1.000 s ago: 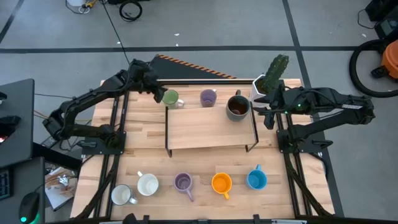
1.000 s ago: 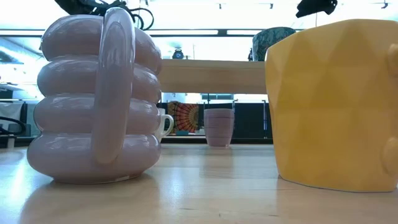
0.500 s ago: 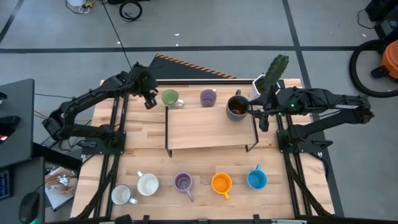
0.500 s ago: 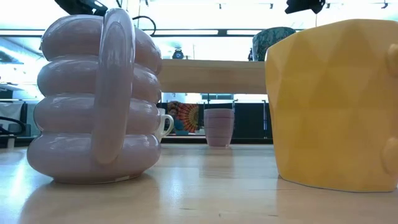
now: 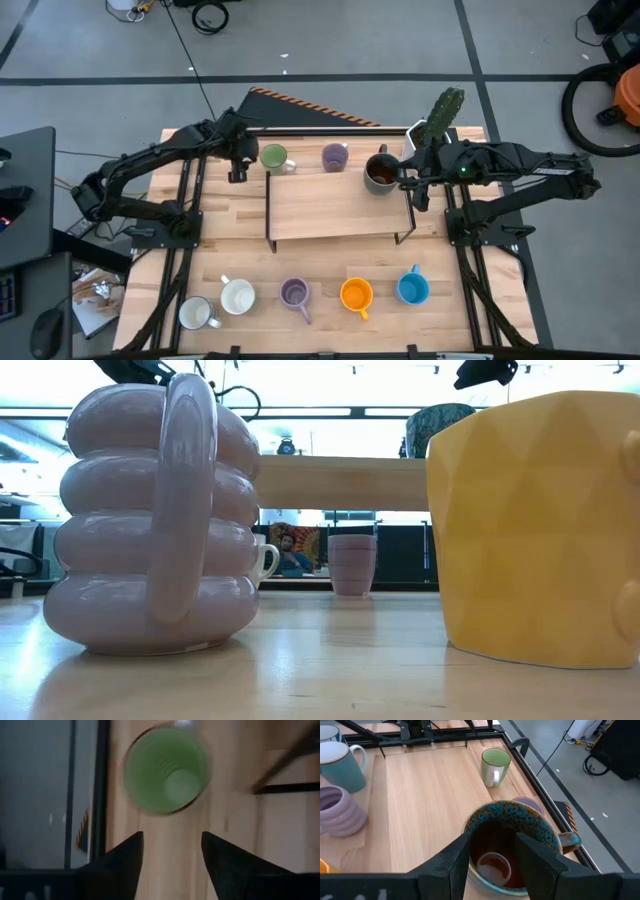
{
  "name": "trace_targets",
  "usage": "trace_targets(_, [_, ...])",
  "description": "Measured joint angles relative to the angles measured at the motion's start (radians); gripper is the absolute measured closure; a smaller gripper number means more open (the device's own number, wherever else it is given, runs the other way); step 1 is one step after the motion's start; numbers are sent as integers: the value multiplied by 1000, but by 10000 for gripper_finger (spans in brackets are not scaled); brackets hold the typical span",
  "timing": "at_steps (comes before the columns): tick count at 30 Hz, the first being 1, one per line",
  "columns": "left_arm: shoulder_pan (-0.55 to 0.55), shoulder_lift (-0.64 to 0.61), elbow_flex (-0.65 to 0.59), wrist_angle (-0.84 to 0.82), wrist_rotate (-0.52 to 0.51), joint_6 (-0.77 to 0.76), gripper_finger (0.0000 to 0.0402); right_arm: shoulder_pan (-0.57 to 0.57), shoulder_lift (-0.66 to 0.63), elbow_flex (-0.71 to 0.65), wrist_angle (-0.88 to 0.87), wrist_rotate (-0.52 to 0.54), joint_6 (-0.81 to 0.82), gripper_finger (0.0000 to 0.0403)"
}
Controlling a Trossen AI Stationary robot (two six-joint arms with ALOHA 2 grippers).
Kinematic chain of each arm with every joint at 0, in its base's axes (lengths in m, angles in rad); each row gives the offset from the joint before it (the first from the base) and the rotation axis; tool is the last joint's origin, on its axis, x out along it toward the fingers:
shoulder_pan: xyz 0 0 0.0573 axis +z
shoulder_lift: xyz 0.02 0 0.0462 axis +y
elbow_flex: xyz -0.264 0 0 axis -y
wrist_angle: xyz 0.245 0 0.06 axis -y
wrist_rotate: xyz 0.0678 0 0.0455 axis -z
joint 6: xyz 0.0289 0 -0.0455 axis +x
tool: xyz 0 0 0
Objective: Place coffee mugs
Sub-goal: Put the green mug on the shelf
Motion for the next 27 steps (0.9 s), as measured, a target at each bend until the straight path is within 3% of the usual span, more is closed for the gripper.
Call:
trace_targets(6, [-34, 4, 0, 13, 76, 124, 165, 0, 3, 0, 0, 0, 3, 238])
trace_targets(21, [-59, 34, 0, 37, 144, 265, 189, 0, 18, 0, 27, -26, 3, 238])
trace_targets(27, [-59, 125, 0, 64, 89, 323, 189, 0, 33, 0, 34, -26, 1, 238])
